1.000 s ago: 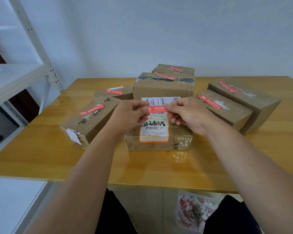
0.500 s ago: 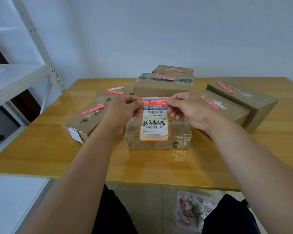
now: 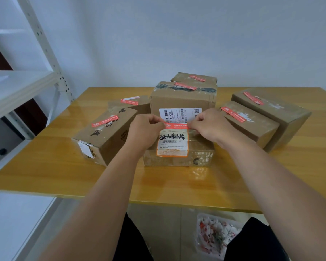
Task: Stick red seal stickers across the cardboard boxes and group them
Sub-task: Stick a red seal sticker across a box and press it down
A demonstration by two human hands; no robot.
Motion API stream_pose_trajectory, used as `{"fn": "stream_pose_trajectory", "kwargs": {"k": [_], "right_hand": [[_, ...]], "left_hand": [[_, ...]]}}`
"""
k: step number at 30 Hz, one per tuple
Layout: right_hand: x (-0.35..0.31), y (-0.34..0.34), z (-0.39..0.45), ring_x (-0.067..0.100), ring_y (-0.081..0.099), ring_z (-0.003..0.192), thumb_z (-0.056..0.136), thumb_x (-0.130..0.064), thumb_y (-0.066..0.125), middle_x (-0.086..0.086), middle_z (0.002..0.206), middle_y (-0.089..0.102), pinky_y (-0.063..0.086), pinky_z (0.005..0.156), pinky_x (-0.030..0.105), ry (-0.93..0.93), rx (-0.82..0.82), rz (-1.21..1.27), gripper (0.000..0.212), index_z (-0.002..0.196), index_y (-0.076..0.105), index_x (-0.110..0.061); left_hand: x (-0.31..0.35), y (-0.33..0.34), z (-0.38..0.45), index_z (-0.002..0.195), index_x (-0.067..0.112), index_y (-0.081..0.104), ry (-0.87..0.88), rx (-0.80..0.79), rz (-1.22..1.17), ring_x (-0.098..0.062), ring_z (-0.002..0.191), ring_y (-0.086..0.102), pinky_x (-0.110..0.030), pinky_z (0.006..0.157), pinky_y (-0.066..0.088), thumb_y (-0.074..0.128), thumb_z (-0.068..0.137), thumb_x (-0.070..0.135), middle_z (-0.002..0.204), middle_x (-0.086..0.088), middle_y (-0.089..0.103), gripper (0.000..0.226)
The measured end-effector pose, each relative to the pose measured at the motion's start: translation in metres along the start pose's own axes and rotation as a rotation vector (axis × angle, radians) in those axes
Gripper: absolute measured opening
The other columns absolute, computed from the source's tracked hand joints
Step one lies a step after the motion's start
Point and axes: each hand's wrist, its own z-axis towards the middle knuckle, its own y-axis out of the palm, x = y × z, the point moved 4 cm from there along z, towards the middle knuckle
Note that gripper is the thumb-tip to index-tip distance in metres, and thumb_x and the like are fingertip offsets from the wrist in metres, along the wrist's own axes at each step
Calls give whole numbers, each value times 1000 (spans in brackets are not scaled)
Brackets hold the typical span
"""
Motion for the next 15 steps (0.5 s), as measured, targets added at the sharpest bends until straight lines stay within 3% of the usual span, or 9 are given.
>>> {"fn": "stream_pose_trajectory", "kwargs": {"k": [4, 8, 11, 15], "right_hand": [[0, 2, -1, 15, 60, 65, 91, -29, 67, 2, 74, 69, 43, 58, 28, 16, -13, -42, 24, 76, 72, -11], [-1, 4, -2, 14, 62, 68, 92, -30, 66, 1, 78, 70, 46, 58, 27, 8, -25, -80, 22, 80, 72, -13], [-2, 6, -4, 16, 65, 71, 92, -29, 67, 2, 78, 70, 51, 65, 29, 11, -52, -99, 21, 75, 70, -16], [-1, 9, -4, 24, 70, 80, 91, -30, 66, 7, 81, 73, 55, 79, 42, 29, -65, -119, 23, 80, 72, -11]], "left_hand": [[1, 1, 3, 82, 26, 67, 18, 33, 100, -22, 79, 72, -42, 68, 62, 64, 91, 21, 81, 4, 73, 11], [-1, 2, 6, 89, 25, 63, 6, 23, 89, -18, 76, 72, -40, 63, 62, 65, 89, 18, 89, 4, 70, 7], [-4, 3, 6, 100, 26, 59, 29, 19, 189, -12, 80, 67, -31, 59, 57, 65, 90, 19, 92, 6, 67, 13], [-9, 5, 7, 100, 25, 58, 30, -6, 177, -15, 83, 66, -31, 59, 54, 65, 90, 18, 96, 1, 66, 14]]}}
